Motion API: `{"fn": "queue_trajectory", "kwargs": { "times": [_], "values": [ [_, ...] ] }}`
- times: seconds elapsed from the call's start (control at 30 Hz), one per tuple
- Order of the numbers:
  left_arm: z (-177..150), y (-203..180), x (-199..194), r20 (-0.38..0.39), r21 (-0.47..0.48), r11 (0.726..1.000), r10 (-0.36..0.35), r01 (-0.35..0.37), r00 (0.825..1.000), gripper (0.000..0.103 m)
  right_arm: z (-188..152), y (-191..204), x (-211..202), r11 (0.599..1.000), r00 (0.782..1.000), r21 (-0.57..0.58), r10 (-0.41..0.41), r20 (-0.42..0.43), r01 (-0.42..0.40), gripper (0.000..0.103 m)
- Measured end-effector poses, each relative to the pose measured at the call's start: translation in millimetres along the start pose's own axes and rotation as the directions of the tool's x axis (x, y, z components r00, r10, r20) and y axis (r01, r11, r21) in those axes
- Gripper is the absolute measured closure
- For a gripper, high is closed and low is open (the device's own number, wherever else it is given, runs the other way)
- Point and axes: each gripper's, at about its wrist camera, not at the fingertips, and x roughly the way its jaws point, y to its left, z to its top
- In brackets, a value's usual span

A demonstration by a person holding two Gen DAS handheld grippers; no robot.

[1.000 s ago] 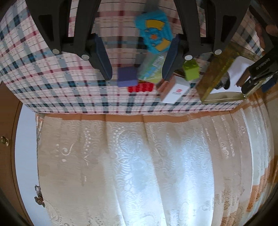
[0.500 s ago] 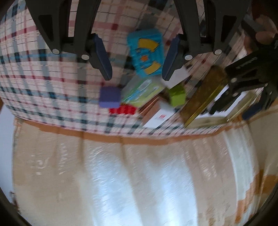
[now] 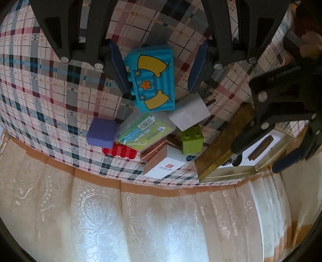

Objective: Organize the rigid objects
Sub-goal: 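Grasp the white charger plug with the left tool while the right tool grasps the blue toy block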

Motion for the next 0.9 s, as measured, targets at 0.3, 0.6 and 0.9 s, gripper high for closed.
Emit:
{"fn": "queue_trajectory", "kwargs": {
  "times": [0.3,0.6,0.9],
  "values": [
    [1.6,-24.8,5.9,-0.050,0.099,0.993,-0.057,0.061,0.997,0.000,-3.7,-15.5,6.0,1.000,0.999,0.015,-0.023,-0.049,0.024,0.058],
    [0.1,-55.6,28.7,-0.236,0.035,0.967,-0.236,0.251,0.943,0.005,-1.9,-57.1,-24.1,0.980,0.985,0.144,-0.150,0.084,0.137,0.058],
    [-5.0,-64.5,60.3,-0.377,-0.042,0.954,-0.290,0.297,0.880,0.032,-0.6,-72.3,-38.3,0.967,0.980,0.225,-0.150,0.132,0.118,0.058]
  ]
}}
